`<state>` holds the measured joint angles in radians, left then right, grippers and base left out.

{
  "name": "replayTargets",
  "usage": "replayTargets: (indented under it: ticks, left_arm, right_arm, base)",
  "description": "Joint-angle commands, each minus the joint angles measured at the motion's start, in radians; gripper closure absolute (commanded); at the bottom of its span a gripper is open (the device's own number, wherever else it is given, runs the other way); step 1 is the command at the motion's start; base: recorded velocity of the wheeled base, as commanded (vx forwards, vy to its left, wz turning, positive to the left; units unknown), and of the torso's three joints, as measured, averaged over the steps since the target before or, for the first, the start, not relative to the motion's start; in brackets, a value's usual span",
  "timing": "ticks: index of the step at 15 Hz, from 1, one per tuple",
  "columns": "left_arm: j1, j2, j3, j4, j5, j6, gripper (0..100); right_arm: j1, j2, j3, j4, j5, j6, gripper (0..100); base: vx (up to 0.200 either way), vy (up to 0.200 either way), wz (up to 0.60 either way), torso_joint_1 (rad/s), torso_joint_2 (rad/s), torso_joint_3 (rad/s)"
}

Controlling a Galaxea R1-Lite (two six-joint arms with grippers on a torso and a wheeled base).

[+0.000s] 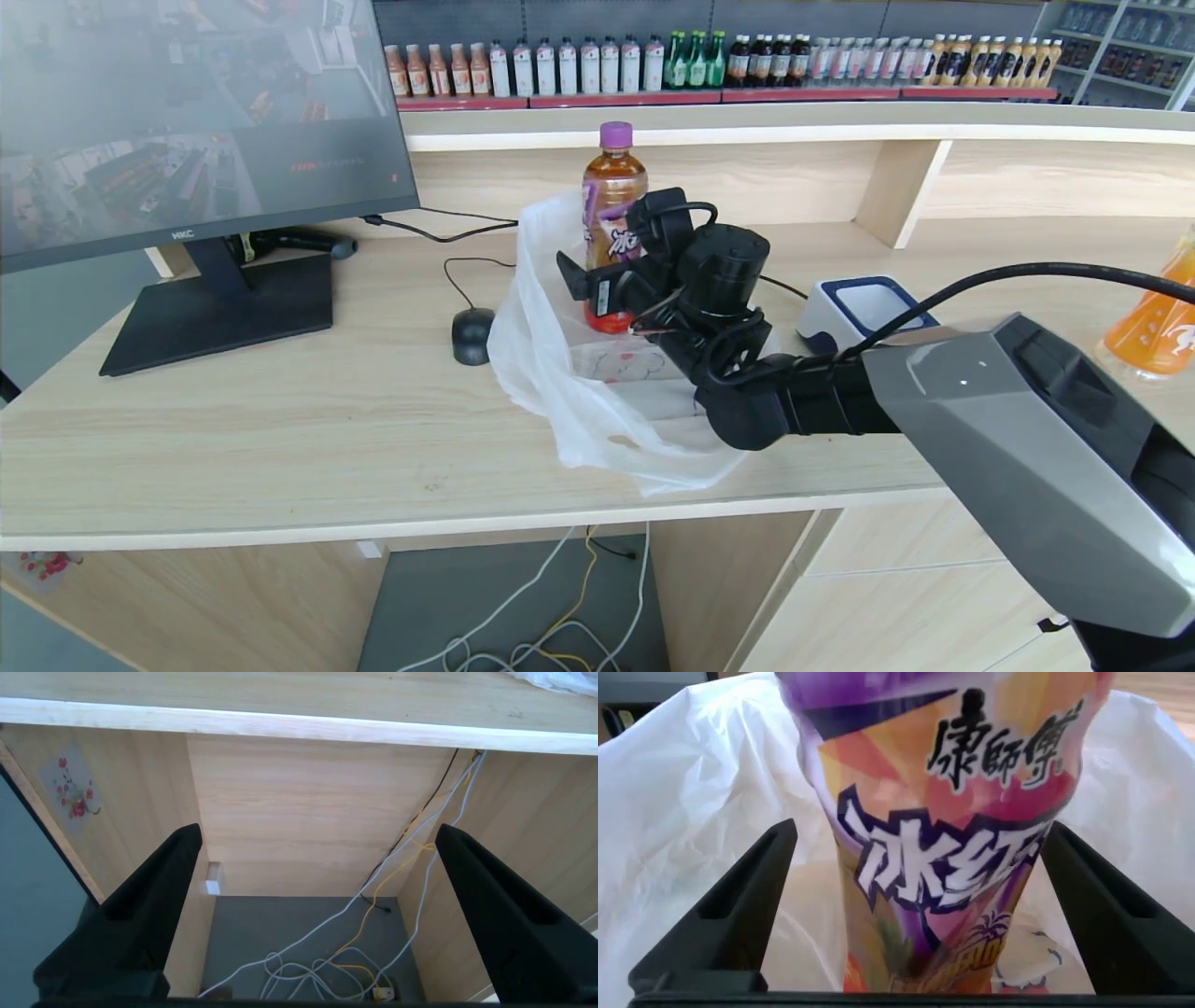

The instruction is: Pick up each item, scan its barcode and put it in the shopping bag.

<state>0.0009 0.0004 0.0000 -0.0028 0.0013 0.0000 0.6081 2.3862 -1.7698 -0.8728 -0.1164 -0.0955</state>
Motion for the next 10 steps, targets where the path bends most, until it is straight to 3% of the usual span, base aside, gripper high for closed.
replayTargets:
  ticks: [1,6,10]
  left_arm:
    - [0.001,0.000,0.000,0.000,0.000,0.000,0]
    - [0.001,0.000,0.000,0.000,0.000,0.000,0]
    - [0.001,0.000,0.000,0.000,0.000,0.000,0]
  right_arm:
    - [0.001,-0.016,0.003,-0.002,0.000,-0.001,0]
    - [0.002,-0.058,0.015,0.003,-0.002,-0.006,0]
    - [0.007,-0.148,0.102,0.001,-0.005,-0.007,0]
  base:
    - [0.000,0.000,0.00,0.000,0.00,0.000]
    - [0.000,0.000,0.00,0.000,0.00,0.000]
    - [0.000,0.000,0.00,0.000,0.00,0.000]
